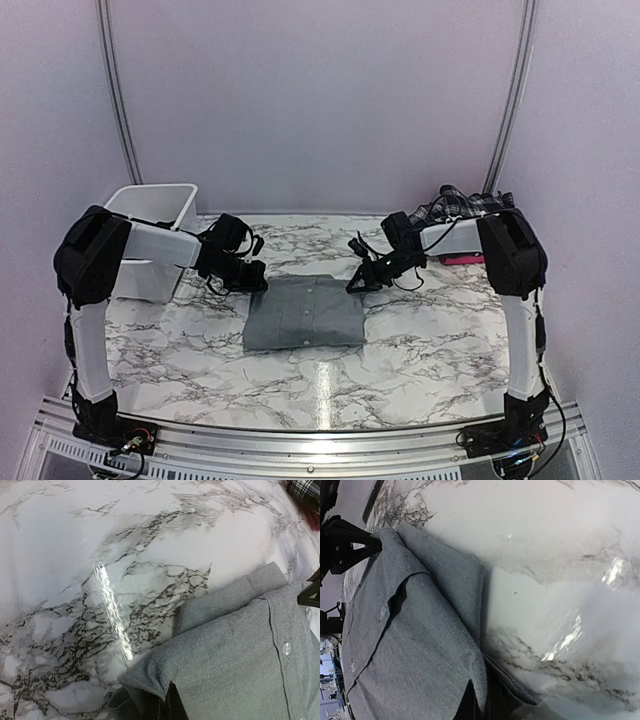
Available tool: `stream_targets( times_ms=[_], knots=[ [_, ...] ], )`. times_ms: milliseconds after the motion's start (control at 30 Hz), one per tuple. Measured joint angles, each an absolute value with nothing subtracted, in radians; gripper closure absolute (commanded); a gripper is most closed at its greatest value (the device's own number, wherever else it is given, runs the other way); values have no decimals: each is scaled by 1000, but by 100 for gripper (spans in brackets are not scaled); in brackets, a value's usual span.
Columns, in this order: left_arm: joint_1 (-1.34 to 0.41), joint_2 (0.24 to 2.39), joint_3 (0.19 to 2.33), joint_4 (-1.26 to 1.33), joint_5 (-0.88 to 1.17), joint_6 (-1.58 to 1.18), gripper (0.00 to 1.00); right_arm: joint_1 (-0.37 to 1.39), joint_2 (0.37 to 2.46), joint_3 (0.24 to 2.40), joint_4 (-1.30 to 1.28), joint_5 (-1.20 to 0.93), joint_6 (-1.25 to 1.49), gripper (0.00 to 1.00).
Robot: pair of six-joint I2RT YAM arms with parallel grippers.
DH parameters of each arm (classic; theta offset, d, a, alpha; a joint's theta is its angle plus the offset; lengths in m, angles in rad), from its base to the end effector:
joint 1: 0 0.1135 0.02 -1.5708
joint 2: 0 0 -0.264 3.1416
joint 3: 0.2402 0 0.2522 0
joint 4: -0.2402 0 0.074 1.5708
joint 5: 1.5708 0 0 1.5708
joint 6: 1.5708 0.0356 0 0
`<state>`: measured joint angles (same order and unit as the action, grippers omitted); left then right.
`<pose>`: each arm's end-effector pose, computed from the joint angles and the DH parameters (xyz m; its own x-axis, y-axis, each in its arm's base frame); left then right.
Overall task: Fold and stack the mixed laundry pile
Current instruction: Adjust the square-folded shirt at the center of the board.
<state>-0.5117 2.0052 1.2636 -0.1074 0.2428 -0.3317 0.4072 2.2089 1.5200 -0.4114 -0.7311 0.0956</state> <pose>0.3655 -0.2151 0.1503 -0.8187 0.0972 -0.5660 0.3672 0.8463 -0.3858 0.4038 0.2001 0.1266 -0.8694 -0.2976 -0.3945 -0.4920 0.5948 0.6357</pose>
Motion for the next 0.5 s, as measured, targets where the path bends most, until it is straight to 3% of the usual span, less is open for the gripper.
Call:
stream_targets(
  times_ms=[67,100,200,267,300,367,500],
  knots=[
    [-509,2045,1291,-109,224,-332,100,407,2249,1557,-410,-727,102,92],
    [-506,2065,1316,-112,207,-332,95,406,2262,1581,-412,-723,104,83],
    [-493,2080,1351,-121,173,-330,48,401,2280,1637,-421,-679,121,59],
    [-479,2079,1367,-129,136,-333,14,393,2283,1679,-445,-648,121,50],
    [-474,2072,1367,-132,118,-333,3,388,2283,1700,-459,-635,121,45],
    [-466,2043,1359,-145,85,-332,1,382,2267,1731,-482,-618,121,29],
    [-459,1867,1303,-163,42,-329,1,379,2151,1712,-519,-626,121,24]
  ],
)
